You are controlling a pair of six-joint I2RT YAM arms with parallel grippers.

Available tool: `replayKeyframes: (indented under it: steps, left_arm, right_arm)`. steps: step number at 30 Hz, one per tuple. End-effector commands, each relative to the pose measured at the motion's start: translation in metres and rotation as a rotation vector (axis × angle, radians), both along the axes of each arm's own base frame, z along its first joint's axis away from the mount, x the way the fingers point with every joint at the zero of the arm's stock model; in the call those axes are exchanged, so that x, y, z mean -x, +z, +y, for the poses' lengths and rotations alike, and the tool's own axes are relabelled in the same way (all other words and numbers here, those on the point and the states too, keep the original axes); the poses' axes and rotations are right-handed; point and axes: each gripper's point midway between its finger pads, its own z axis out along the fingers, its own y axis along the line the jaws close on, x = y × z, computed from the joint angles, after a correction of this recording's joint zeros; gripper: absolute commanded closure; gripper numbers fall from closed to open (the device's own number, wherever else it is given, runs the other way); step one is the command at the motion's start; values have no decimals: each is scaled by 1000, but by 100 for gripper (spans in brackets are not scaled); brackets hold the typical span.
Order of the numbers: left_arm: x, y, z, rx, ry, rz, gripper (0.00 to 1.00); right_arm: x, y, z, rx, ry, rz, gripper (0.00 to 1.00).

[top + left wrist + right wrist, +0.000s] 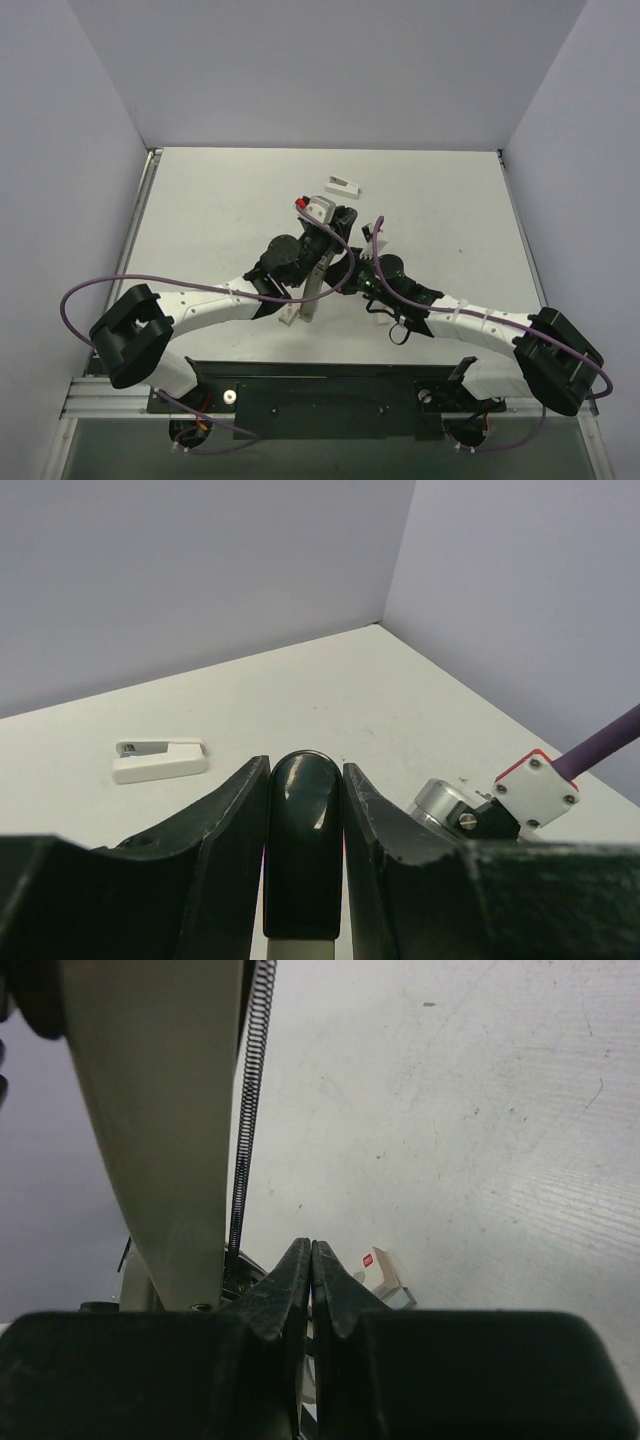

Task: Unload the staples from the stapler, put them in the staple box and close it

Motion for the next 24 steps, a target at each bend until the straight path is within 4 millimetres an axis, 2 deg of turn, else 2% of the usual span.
replayKeyframes:
  steps: [1,12,19,20,23,24]
  left_arm:
    - [-2,68,0,195,-21,-109,100]
    - [12,85,10,228,-51,-96,100]
    - [28,97,25,253,-73,-77,100]
    - [31,102,29,268,-74,-79,100]
    - [39,103,38,276,-78,-71,100]
    - [42,107,43,286,-79,-75,100]
  right_arm:
    - [-4,59,20,-170,55,-91,100]
    - [-5,57,8,-150,23,-87,100]
    - [-3,66,-8,-98,-15,-116,100]
    - [-3,61,-12,-76,-27,-108,100]
    - [-2,70,-24,-54,-60,-139,100]
    - [-1,66,-28,-30,-69,-131,100]
